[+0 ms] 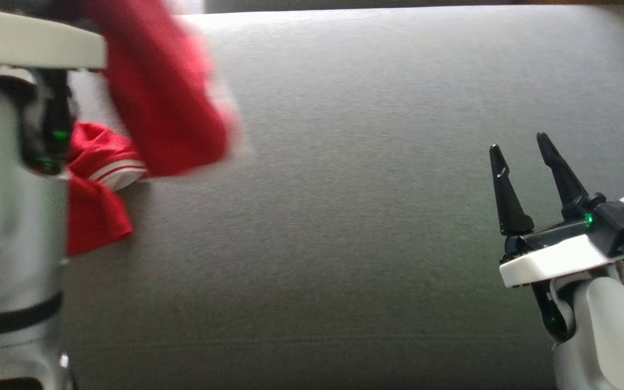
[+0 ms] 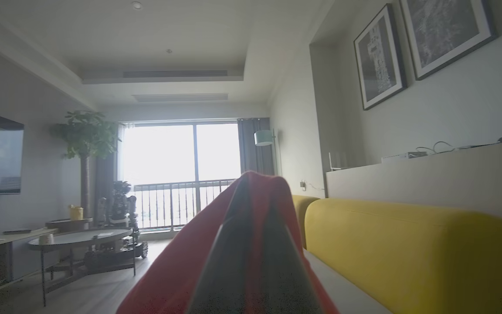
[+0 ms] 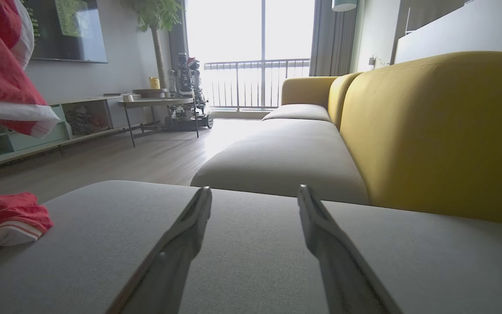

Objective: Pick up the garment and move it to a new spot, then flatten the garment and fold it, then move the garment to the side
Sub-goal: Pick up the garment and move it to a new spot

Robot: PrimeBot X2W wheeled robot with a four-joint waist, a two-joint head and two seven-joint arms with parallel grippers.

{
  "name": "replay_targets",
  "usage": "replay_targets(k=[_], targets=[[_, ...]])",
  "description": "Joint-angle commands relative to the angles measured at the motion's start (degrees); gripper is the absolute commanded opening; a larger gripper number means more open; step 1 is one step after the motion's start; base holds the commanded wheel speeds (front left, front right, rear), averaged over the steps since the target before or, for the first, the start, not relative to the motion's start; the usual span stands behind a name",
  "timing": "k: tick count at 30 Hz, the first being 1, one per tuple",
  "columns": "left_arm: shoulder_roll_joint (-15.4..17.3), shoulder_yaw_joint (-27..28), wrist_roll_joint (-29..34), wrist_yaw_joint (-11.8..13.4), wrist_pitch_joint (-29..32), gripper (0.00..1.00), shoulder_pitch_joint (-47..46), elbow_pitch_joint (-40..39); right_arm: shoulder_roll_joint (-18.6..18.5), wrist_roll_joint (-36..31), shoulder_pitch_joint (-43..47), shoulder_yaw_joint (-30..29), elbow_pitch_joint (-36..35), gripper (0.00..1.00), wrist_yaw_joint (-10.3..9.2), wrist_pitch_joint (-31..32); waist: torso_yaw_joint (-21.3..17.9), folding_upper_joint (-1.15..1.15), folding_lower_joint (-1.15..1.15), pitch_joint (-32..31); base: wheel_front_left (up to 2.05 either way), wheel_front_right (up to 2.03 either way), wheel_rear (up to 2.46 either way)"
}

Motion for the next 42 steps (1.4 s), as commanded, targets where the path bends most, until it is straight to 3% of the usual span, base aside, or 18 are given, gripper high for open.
replay_targets(k=[1,6,10,19,25,26,27,31,35,42], targets=[[1.0,0.8,-0.5,-0.1,1.2,0.00,-1.1,-3.2,-0.2,0.6,-1.2,0.9,-2.4,1.00,-0.01,-0.5,-3.1,0.00,0.00,-0.2,0.00,0.00,0.00],[-3.0,-3.6,-0.9,0.2,3.8,0.00,-0.1,-6.7,-0.2,1.1,-2.3,-0.1,-3.4,1.00,-0.01,-0.5,-8.2,0.00,0.00,1.6,0.00,0.00,0.00],[-6.7,-7.2,-0.8,0.8,4.1,0.00,0.3,-5.3,-0.2,2.2,-3.1,-1.1,-4.6,1.00,-0.01,-0.5,-12.2,0.00,0.00,3.9,0.00,0.00,0.00],[-10.2,-15.2,1.0,2.9,0.2,0.00,-0.4,9.5,-0.2,5.9,-5.4,-1.3,-6.2,1.00,-0.01,-0.5,-21.2,0.00,0.00,9.3,0.00,0.00,0.00],[-10.6,-17.8,2.0,4.3,-1.9,0.00,-2.8,22.2,-0.2,7.0,-6.1,-2.0,-6.0,1.00,-0.01,-0.5,-23.4,0.00,0.00,10.9,0.00,0.00,0.00],[-10.6,-18.1,2.3,4.3,-2.1,0.42,-3.1,24.8,-0.2,7.0,-6.1,-2.0,-6.0,1.00,-0.01,-0.5,-23.5,0.00,0.00,11.0,0.00,0.00,0.00],[-10.6,-18.4,2.6,4.3,-2.4,0.98,-3.4,27.2,-0.2,7.1,-6.1,-1.9,-6.0,1.00,-0.01,-0.5,-23.6,0.00,0.00,11.1,0.00,0.00,0.00],[-10.5,-18.5,2.7,4.5,-4.2,1.00,-4.3,33.2,-0.2,7.0,-6.2,-2.0,-6.0,1.00,-0.01,-0.5,-22.8,0.00,0.00,11.1,0.00,0.00,0.00],[-10.7,-17.5,1.6,4.5,-5.3,1.00,-4.6,33.6,-0.2,6.2,-5.9,-2.0,-6.0,1.00,-0.01,-0.5,-20.1,0.00,0.00,10.3,0.00,0.00,0.00],[-7.5,-11.6,2.5,6.7,-5.5,1.00,0.2,19.6,-0.2,4.1,-4.6,-1.9,-6.4,1.00,-0.01,-0.5,-13.5,0.00,0.00,7.2,0.00,0.00,0.00]])
